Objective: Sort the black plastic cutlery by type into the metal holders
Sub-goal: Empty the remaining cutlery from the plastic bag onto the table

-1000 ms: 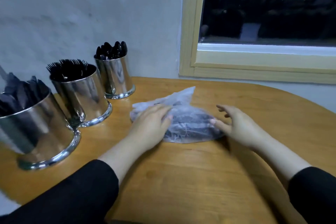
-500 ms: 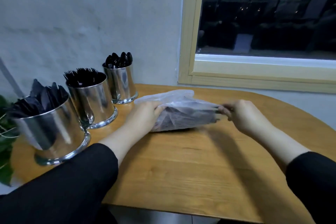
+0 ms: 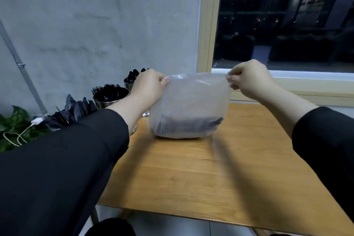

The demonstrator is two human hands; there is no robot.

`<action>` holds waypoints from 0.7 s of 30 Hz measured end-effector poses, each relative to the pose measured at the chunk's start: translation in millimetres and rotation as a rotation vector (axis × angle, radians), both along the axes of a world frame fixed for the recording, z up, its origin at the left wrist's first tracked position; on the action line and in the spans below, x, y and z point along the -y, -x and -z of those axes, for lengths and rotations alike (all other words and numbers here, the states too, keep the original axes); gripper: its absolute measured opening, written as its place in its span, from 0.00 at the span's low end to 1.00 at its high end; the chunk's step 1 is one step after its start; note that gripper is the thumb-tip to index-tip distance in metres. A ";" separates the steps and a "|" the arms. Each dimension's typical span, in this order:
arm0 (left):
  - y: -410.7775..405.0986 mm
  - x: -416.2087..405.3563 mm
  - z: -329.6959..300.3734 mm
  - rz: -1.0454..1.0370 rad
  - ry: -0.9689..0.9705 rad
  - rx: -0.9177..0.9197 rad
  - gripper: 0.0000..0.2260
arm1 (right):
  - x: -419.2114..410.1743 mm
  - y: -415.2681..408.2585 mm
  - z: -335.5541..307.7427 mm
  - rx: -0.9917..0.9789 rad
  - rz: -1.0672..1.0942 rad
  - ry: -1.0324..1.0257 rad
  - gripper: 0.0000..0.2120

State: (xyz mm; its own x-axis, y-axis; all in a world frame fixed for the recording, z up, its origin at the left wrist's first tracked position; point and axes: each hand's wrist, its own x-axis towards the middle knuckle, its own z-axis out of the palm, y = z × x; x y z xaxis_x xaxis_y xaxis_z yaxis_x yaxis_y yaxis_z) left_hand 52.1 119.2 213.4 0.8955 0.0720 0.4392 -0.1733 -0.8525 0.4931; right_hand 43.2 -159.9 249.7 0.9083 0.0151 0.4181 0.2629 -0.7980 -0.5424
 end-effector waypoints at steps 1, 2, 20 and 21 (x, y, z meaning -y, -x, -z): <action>0.4 2.3 -3.8 0.001 0.055 0.004 0.15 | -3.0 -0.4 -1.1 0.005 0.000 -0.034 0.07; 0.6 4.9 -6.9 0.003 0.109 0.014 0.15 | -6.3 -0.5 -1.8 0.005 -0.004 -0.075 0.06; 29.2 40.5 -0.9 0.187 0.434 -0.073 0.34 | -60.6 -5.6 4.3 -0.144 -0.256 -0.549 0.08; 29.0 42.4 2.2 0.203 0.414 -0.151 0.41 | -61.6 -8.0 -0.2 -0.134 -0.258 -0.553 0.08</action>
State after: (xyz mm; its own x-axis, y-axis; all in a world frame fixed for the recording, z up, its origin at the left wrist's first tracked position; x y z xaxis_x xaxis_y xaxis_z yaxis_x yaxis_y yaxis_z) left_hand 23.1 76.8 211.3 0.9610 0.0310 0.2749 -0.2162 -0.5359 0.8161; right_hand 51.2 -98.3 249.9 0.9495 0.0548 0.3089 0.3103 -0.3097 -0.8988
